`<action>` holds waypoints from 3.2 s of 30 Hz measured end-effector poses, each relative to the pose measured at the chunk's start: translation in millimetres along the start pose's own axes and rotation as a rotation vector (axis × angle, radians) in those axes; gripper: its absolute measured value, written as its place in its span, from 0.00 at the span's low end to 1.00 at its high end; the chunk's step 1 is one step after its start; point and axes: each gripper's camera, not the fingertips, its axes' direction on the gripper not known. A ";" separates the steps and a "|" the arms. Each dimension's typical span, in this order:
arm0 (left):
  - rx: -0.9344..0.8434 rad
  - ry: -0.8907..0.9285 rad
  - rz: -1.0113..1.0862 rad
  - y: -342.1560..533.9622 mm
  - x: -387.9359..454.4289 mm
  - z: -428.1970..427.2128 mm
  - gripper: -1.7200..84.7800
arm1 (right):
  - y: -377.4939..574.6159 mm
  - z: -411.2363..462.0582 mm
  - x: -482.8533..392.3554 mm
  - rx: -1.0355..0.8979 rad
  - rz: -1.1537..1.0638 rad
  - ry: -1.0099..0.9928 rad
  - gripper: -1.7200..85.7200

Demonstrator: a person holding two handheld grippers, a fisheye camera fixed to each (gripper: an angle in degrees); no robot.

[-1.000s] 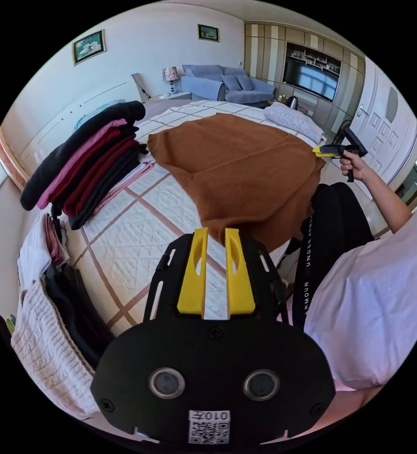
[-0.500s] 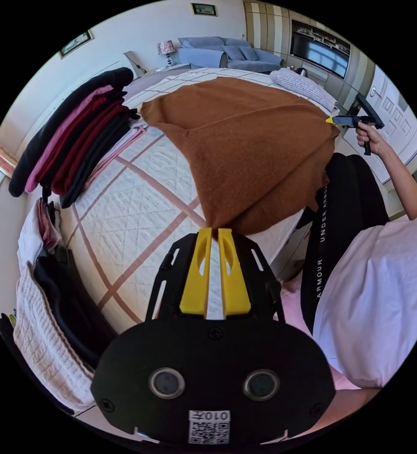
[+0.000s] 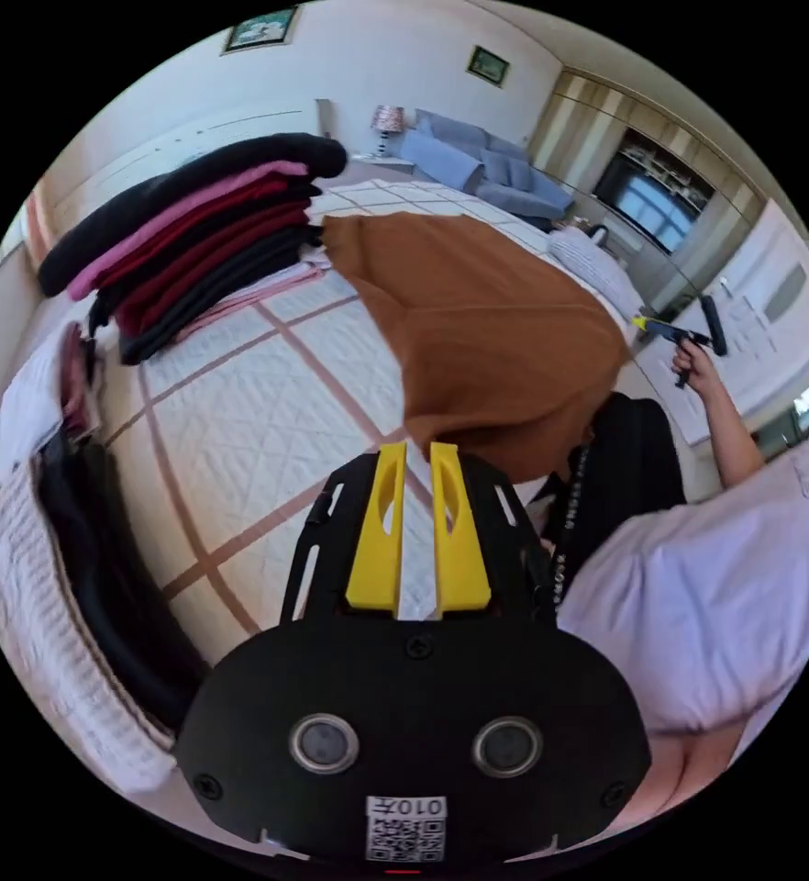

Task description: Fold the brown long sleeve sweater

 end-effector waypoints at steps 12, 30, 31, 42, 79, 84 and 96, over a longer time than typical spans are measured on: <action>-0.058 0.146 -0.016 -37.6 -9.2 -9.5 0.07 | -126.4 12.9 -36.1 0.104 -0.162 0.071 0.10; -0.178 -0.292 -0.100 -505.7 -90.8 193.5 0.17 | -417.4 207.4 -9.3 -0.173 -0.306 0.004 0.13; -0.216 -0.278 -0.126 -504.9 -98.4 203.8 0.18 | -420.8 217.2 -8.7 -0.196 -0.305 -0.023 0.13; -0.107 -0.294 -0.040 -467.7 -69.0 229.5 0.11 | -391.5 223.8 -32.1 -0.159 -0.371 0.045 0.07; 0.097 -0.202 0.245 -26.5 223.3 87.4 0.11 | 99.3 -3.0 -93.9 0.039 -0.568 -0.102 0.06; -0.078 -0.294 0.451 -46.0 245.9 142.6 0.10 | 106.2 -19.6 -99.5 0.087 -0.549 -0.076 0.07; 0.059 -0.050 0.346 -24.0 185.9 77.9 0.03 | 126.4 -36.0 -94.9 0.116 -0.534 -0.055 0.07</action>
